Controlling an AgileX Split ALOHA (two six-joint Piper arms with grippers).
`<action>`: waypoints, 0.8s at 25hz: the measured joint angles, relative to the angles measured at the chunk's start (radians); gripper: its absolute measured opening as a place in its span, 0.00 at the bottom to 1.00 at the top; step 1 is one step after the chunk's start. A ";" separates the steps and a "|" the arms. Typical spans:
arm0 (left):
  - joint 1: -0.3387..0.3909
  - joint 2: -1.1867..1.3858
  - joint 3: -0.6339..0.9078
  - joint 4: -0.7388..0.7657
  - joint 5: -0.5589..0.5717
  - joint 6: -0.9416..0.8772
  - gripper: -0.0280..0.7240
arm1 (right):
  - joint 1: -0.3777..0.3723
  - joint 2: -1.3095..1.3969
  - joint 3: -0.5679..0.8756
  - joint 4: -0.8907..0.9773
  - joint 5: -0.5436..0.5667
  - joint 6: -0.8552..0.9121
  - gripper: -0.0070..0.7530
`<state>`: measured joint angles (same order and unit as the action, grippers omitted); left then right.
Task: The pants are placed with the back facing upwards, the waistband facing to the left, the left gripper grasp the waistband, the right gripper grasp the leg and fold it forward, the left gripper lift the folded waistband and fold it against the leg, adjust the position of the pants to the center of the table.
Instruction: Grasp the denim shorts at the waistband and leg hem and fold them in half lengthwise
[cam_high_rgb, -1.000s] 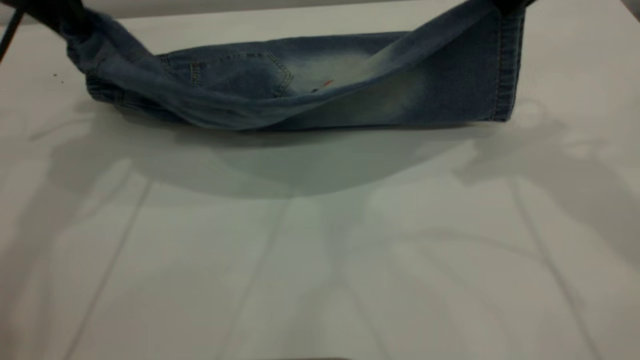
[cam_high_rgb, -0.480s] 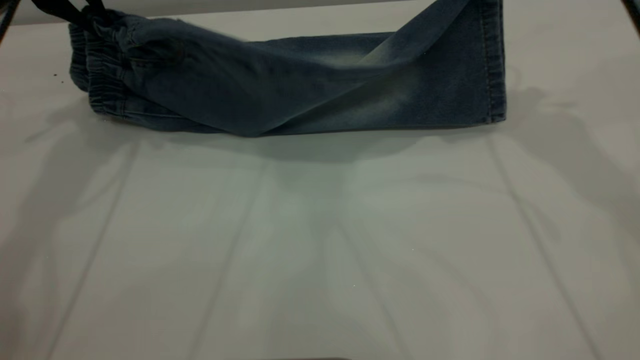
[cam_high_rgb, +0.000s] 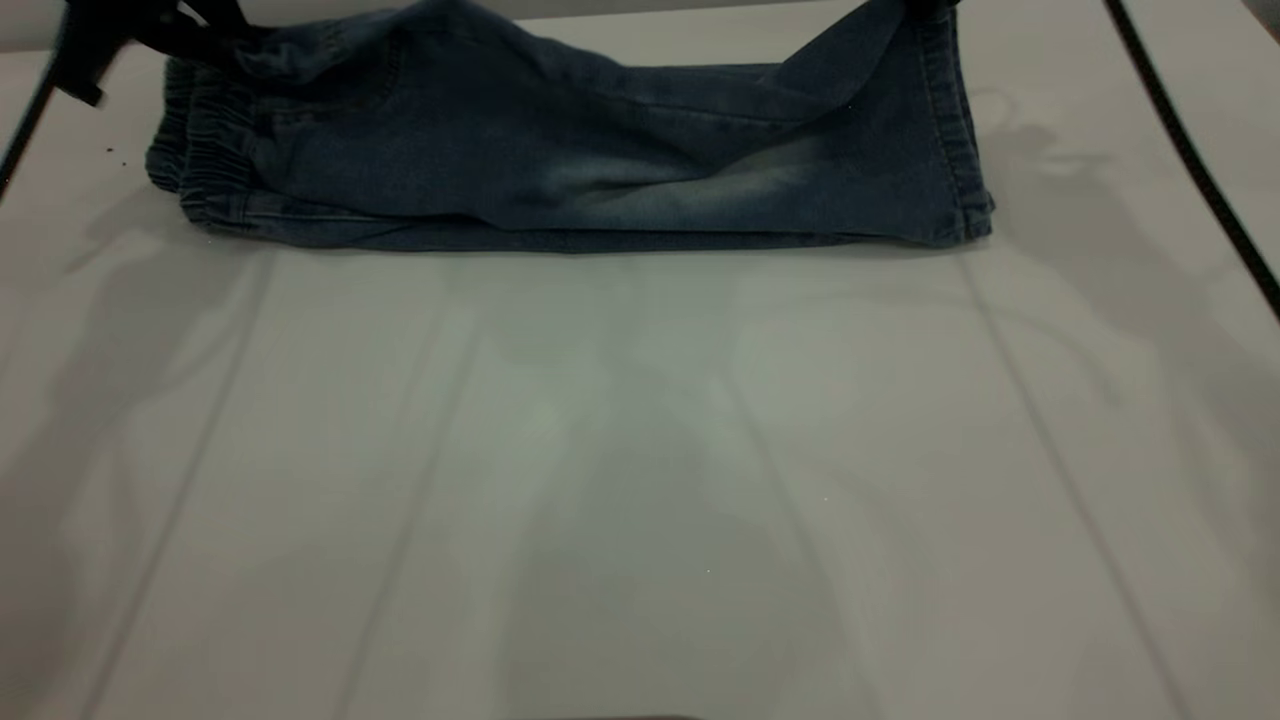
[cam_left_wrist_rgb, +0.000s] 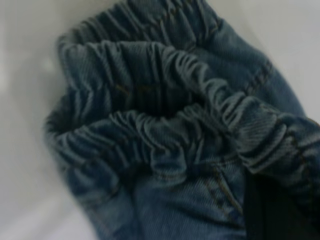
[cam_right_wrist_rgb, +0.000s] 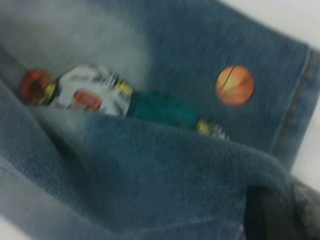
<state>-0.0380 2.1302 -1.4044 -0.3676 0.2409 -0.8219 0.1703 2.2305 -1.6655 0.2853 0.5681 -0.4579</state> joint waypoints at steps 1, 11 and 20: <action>0.000 0.012 0.000 -0.018 -0.032 0.000 0.15 | 0.000 0.010 -0.003 0.000 -0.034 0.000 0.06; 0.000 0.078 0.000 -0.049 -0.220 0.045 0.19 | -0.001 0.047 -0.005 0.013 -0.176 0.000 0.30; -0.003 0.079 -0.017 -0.049 -0.226 0.245 0.61 | -0.001 0.047 -0.005 0.074 -0.115 0.000 0.82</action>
<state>-0.0408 2.2091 -1.4215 -0.4170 0.0151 -0.5770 0.1697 2.2775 -1.6709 0.3589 0.4529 -0.4579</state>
